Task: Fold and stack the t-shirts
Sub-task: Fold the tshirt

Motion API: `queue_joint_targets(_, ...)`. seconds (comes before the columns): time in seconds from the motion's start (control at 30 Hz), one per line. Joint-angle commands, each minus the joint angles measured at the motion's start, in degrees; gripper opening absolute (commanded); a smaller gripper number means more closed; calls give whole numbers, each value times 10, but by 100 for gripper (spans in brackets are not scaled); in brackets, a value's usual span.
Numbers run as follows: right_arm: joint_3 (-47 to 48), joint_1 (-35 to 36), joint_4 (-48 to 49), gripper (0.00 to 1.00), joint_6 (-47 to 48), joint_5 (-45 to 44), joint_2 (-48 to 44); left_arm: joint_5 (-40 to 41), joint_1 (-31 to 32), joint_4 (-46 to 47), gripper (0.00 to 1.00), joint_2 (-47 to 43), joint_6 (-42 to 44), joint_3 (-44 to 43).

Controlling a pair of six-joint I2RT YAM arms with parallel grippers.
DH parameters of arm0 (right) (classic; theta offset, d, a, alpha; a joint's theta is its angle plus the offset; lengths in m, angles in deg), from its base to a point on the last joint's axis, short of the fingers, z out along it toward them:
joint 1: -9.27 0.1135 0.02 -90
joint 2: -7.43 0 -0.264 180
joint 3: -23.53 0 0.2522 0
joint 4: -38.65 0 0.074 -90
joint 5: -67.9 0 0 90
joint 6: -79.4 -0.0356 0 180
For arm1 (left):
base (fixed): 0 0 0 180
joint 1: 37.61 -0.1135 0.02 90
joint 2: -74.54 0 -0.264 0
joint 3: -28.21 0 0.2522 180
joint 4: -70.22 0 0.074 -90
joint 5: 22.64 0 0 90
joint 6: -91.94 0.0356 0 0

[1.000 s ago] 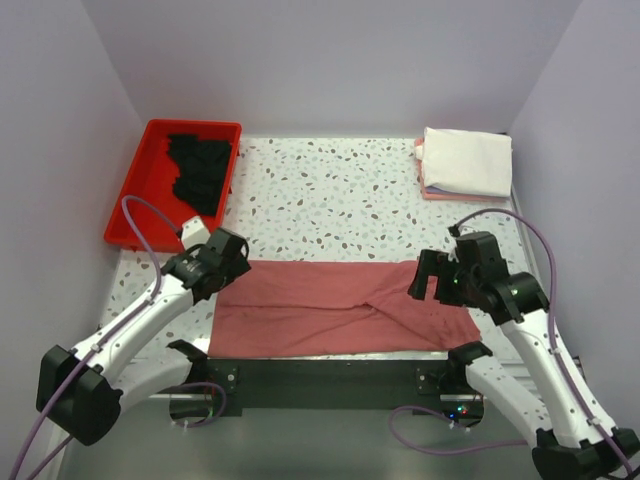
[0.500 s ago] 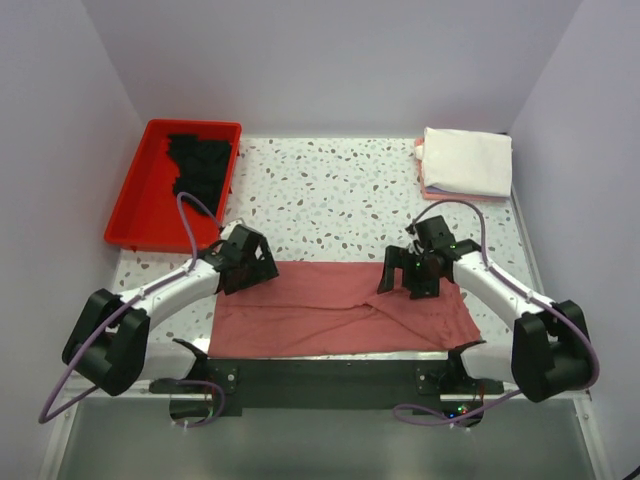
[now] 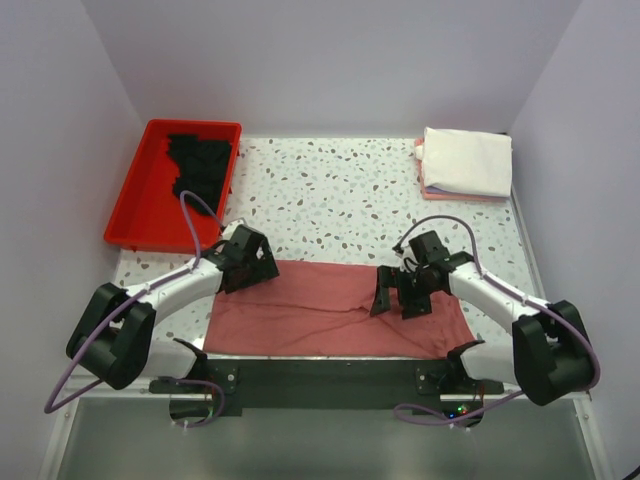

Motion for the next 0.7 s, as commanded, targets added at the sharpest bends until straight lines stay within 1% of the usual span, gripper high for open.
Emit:
queue_joint_targets(0.0,-14,22,-16,99,27,93,-29,-4,0,19,100,14,-13,22)
queue_joint_targets(0.17,-23,56,-8,99,31,134,-55,3,0,8,100,17,-10,18)
queue_joint_targets(0.27,-34,82,16,99,13,156,-61,9,0,-3,100,11,-11,18)
queue_joint_targets(0.4,-41,125,17,99,-9,141,-72,23,0,-16,100,1,-15,18)
queue_joint_targets(0.53,-41,188,12,99,-38,132,-98,37,-1,-27,100,-11,-18,16)
queue_joint_targets(0.67,-28,206,-1,99,-43,118,-132,43,-1,-33,100,-13,-18,12)
